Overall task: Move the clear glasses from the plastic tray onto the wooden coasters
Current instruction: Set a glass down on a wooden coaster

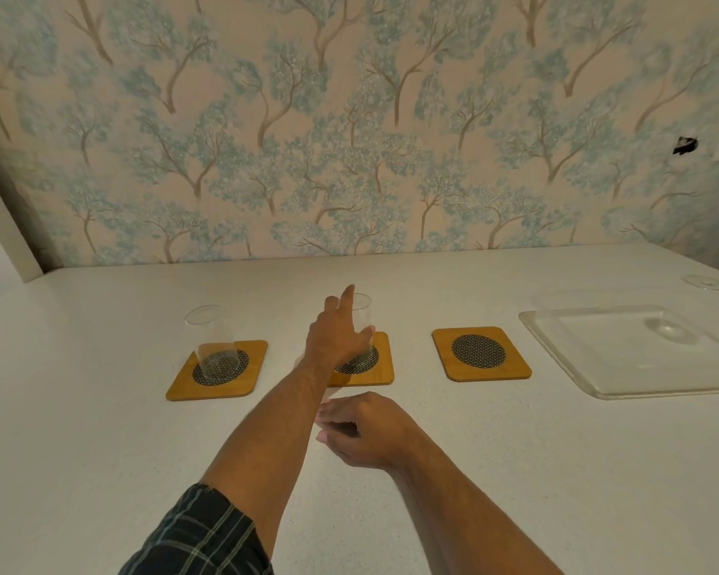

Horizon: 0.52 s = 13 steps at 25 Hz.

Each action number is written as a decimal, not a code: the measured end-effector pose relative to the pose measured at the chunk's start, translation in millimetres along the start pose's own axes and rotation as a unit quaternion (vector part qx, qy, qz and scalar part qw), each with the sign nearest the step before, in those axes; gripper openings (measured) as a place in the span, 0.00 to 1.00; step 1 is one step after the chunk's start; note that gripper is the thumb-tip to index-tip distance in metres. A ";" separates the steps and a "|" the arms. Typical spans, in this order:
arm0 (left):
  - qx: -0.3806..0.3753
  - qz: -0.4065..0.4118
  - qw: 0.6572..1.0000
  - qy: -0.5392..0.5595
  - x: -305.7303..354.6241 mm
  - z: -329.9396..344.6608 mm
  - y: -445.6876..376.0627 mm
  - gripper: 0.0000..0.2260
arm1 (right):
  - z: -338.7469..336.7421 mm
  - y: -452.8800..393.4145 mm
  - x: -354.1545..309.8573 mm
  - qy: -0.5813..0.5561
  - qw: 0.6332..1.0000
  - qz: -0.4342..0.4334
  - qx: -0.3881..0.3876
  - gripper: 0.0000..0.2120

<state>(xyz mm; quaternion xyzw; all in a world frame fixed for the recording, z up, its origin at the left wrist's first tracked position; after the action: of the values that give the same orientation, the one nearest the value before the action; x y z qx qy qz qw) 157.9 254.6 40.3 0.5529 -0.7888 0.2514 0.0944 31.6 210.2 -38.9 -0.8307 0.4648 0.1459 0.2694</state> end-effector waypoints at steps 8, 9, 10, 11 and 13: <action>0.111 0.067 0.986 -0.105 32.1 -32.5 -11.3 0.40 | -19.6 9.7 -8.6 0.083 0.993 -0.036 0.081 0.18; 0.117 0.081 0.983 -0.112 38.7 -34.6 -13.7 0.39 | -26.0 12.9 -4.7 0.101 0.990 -0.027 0.093 0.20; 0.121 0.096 0.981 -0.117 46.3 -36.0 -16.2 0.38 | -34.3 16.1 1.5 0.115 0.989 -0.014 0.097 0.22; 0.126 0.110 0.979 -0.119 54.9 -36.7 -18.5 0.38 | -43.7 19.6 8.7 0.126 0.988 -0.004 0.092 0.24; 0.130 0.129 0.976 -0.114 72.8 -34.9 -23.3 0.37 | -67.0 28.2 23.4 0.149 0.986 -0.002 0.074 0.23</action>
<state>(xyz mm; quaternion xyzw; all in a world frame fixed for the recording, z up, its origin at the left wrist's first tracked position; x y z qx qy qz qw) 147.8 205.9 108.1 0.4790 -0.8196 0.2973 -0.1020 19.4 143.0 -4.8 -0.8217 0.5075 -0.0148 0.2587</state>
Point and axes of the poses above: each hand's wrist, its own y-axis away from the middle knuckle, its own z-axis out of the palm, x = y × z, the point moved 7 cm from there along -y, towards the middle knuckle
